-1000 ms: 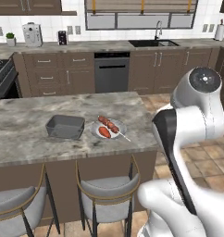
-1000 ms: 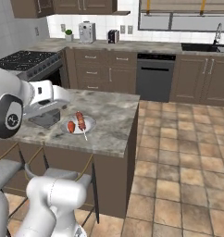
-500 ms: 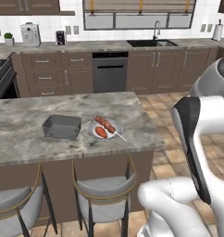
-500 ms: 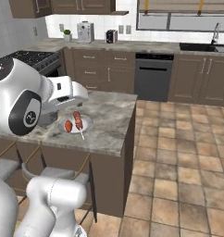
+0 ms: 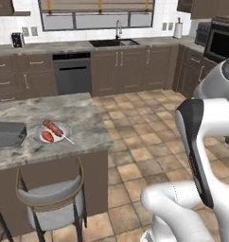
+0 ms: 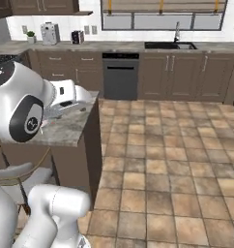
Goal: Retrieve the tupperware and aluminum foil from the cabinet and place them on the dining counter near the plate with kebab skewer and sweet potato to prepare for storing leftovers.
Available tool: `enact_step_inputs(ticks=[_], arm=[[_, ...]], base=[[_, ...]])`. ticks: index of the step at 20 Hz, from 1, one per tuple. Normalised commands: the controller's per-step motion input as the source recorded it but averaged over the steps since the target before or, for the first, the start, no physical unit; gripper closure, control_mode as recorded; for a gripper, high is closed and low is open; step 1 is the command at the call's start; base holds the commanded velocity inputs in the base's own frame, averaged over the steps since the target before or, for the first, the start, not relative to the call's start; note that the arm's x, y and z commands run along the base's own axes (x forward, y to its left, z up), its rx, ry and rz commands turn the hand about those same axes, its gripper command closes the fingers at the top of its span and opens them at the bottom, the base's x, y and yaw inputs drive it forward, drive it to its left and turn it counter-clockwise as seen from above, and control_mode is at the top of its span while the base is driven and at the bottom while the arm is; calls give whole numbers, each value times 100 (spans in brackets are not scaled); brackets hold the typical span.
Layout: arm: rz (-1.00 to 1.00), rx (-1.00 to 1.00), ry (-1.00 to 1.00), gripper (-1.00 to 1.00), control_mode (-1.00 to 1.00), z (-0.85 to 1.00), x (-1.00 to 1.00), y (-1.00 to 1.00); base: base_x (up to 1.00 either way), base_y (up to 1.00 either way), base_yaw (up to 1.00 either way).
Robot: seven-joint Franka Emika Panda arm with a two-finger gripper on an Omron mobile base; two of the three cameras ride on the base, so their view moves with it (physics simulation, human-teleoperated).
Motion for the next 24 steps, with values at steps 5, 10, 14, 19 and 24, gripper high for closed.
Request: enact_step_inputs(ticks=[5, 10, 14, 19, 24], arm=[[0, 0, 0, -100, 100, 0, 0, 0], [0, 0, 0, -100, 100, 0, 0, 0], [0, 0, 0, -100, 100, 0, 0, 0], [0, 0, 0, -100, 100, 0, 0, 0], [0, 0, 0, -100, 100, 0, 0, 0]], base=[[26, -83, -47], [90, -69, -36], [100, -55, -8], [100, -38, 11], [100, -27, 17]])
